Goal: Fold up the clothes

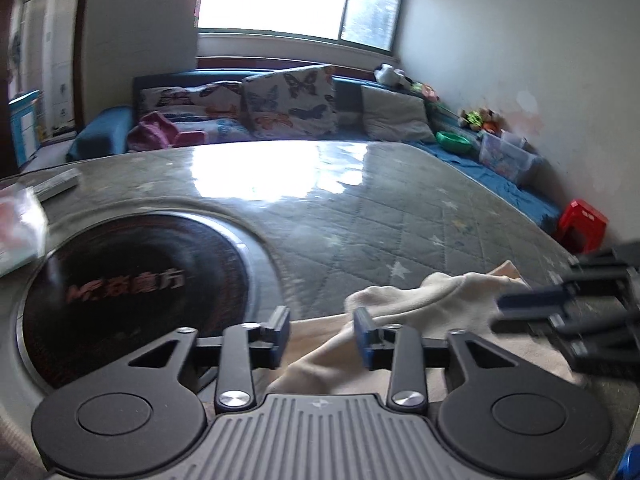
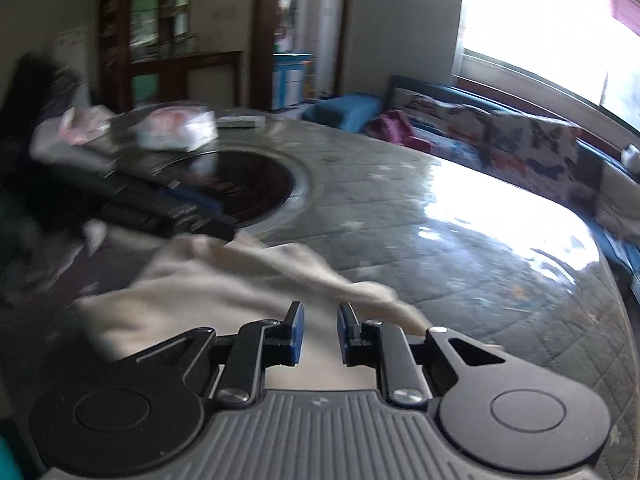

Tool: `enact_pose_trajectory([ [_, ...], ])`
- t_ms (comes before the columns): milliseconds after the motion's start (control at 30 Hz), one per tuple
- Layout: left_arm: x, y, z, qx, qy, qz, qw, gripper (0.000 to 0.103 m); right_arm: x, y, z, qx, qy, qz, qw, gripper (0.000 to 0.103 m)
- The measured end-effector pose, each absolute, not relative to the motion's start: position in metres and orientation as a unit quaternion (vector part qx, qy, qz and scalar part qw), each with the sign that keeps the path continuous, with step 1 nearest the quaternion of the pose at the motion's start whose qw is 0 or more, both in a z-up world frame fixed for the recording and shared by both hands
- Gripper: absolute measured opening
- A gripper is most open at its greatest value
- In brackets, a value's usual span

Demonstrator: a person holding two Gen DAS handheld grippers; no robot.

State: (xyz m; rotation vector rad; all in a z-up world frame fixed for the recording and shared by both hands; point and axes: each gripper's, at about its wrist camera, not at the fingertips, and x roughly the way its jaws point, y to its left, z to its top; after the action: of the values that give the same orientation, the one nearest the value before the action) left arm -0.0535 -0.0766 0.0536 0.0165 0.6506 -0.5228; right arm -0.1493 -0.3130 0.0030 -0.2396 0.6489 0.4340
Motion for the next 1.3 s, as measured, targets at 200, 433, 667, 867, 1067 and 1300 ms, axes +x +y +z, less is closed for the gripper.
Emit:
enact_pose_trajectory([
  [200,-0.082,-0.051,0.057,-0.004,0.31,-0.236,0.921,0.041,-0.176,-0.269,-0.003,-0.141,0.315,0.28,0.896,0.016],
  [433,-0.11,-0.029,0.057,-0.007,0.307,-0.219,0.926,0.041,-0.194,-0.229,-0.012,-0.187,0.287,0.314,0.885,0.016],
  [667,-0.113,-0.016,0.052,-0.027,0.316,-0.2,0.927,0.041,-0.197,-0.205,-0.025,-0.23,0.272,0.319,0.878,0.016],
  [867,-0.121,-0.029,0.06,-0.027,0.303,-0.227,0.925,0.039,-0.205,-0.22,-0.013,-0.202,0.272,0.308,0.889,0.016],
  [1067,-0.134,-0.048,0.06,-0.027,0.295,-0.285,0.912,0.031,-0.22,-0.268,0.0,-0.162,0.291,0.256,0.907,0.016],
  [1300,-0.143,-0.07,0.047,0.001,0.303,-0.322,0.897,0.028,-0.222,-0.329,-0.001,-0.117,0.32,0.167,0.925,0.016],
])
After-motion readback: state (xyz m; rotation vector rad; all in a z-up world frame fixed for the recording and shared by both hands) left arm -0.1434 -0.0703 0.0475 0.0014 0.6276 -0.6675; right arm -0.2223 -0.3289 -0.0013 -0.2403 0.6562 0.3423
